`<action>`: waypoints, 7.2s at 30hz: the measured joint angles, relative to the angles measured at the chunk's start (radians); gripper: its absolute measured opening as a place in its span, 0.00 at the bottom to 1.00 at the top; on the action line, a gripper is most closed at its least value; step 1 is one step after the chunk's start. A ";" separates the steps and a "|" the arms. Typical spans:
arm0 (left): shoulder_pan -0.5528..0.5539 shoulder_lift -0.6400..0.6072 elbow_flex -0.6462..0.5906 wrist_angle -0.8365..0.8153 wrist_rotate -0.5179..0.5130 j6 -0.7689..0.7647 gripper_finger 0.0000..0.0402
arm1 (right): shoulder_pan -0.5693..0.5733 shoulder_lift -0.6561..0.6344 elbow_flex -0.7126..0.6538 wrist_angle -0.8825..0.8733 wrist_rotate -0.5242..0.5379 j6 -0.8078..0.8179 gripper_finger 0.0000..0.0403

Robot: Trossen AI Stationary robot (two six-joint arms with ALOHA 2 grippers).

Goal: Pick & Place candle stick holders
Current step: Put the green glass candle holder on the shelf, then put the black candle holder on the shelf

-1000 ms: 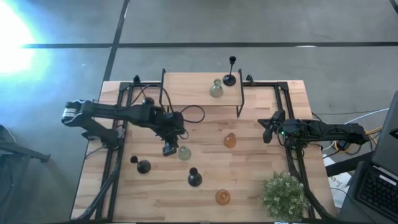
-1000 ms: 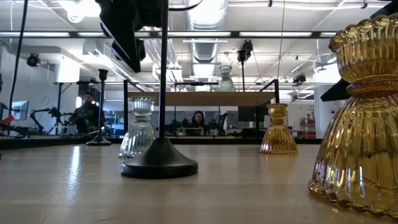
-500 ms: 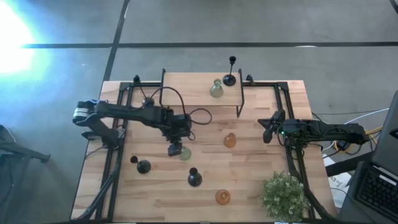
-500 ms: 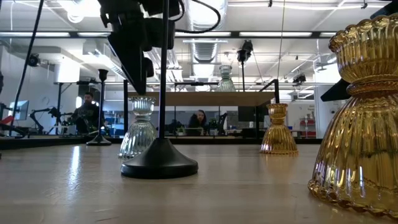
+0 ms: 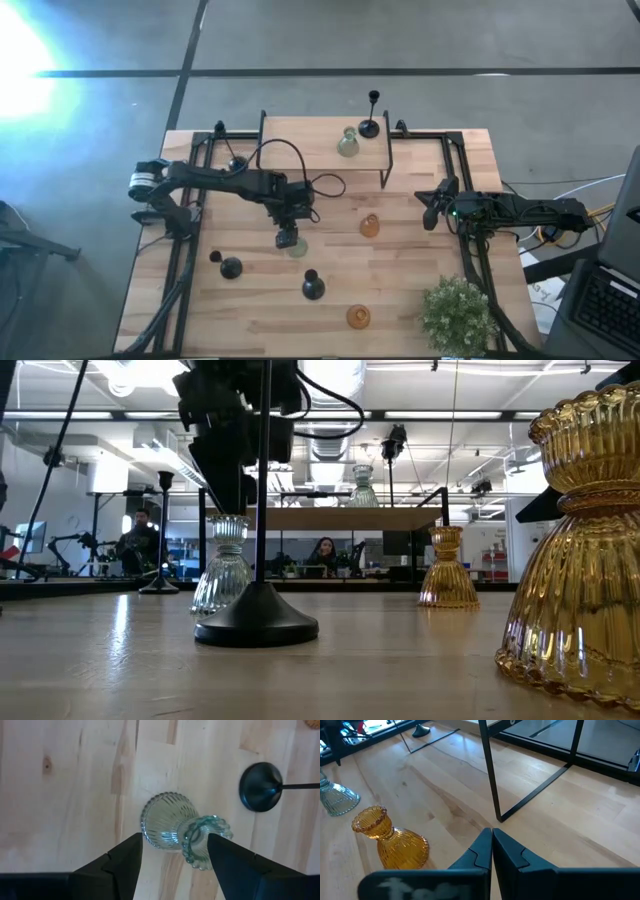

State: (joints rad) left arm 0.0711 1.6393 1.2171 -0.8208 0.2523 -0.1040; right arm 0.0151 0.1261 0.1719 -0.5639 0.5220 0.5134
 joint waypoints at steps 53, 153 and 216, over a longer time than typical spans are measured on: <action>0.417 0.065 0.637 -0.558 0.122 0.257 0.08 | 0.000 0.000 0.000 0.000 0.000 0.000 0.02; 0.624 0.420 1.138 -0.680 -0.050 0.295 0.29 | 0.000 0.000 0.000 0.000 0.000 0.000 0.02; 0.449 -0.910 -0.023 -0.629 0.152 -0.009 0.17 | 0.000 0.000 0.000 0.000 0.000 0.000 0.02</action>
State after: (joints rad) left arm 0.5200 0.7293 1.1942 -1.4499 0.4048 -0.1131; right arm 0.0147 0.1261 0.1719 -0.5640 0.5224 0.5133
